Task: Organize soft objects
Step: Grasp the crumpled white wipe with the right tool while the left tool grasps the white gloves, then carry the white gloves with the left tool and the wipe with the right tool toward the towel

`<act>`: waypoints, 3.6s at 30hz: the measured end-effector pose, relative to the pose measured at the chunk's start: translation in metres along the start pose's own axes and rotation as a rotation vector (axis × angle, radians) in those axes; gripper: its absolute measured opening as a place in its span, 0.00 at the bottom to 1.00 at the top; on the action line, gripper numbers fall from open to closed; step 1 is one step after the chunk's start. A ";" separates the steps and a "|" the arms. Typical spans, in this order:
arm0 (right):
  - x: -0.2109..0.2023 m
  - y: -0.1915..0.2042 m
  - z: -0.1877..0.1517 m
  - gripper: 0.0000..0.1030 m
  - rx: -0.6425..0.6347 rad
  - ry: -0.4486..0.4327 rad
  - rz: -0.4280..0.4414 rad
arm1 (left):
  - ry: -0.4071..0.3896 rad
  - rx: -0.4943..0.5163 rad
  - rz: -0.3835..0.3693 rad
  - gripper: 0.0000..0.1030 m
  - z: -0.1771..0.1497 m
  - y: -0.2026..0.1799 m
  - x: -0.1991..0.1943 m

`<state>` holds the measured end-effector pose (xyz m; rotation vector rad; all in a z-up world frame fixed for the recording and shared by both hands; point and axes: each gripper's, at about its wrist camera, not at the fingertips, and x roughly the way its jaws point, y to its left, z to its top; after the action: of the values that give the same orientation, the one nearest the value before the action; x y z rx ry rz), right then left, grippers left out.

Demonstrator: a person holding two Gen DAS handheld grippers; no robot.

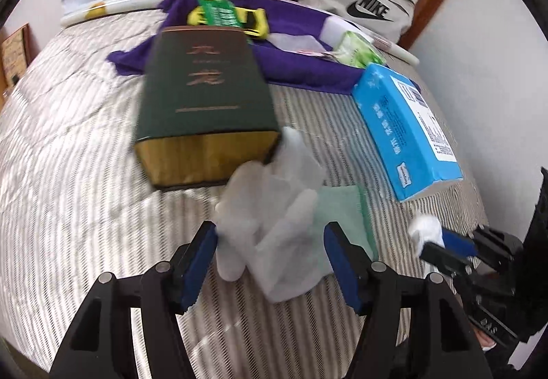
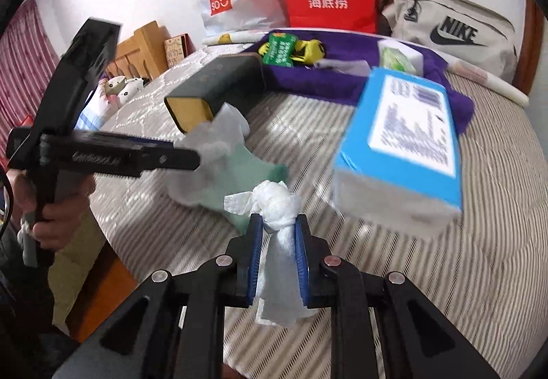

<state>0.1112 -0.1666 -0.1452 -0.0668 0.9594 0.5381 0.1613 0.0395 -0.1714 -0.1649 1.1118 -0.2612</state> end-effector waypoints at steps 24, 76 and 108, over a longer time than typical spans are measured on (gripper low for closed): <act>0.010 -0.032 -0.029 0.18 0.093 0.055 -0.059 | -0.039 -0.040 0.028 0.22 -0.006 -0.004 0.005; -0.017 -0.062 0.128 0.18 0.125 -0.136 -0.057 | -0.207 -0.123 -0.137 0.22 0.097 0.027 -0.068; 0.108 -0.102 0.208 0.19 0.141 0.025 -0.127 | -0.121 -0.155 -0.182 0.22 0.210 0.057 0.020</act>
<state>0.3655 -0.1514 -0.1276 -0.0079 1.0082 0.3529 0.3659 0.0888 -0.1123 -0.4165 0.9971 -0.3231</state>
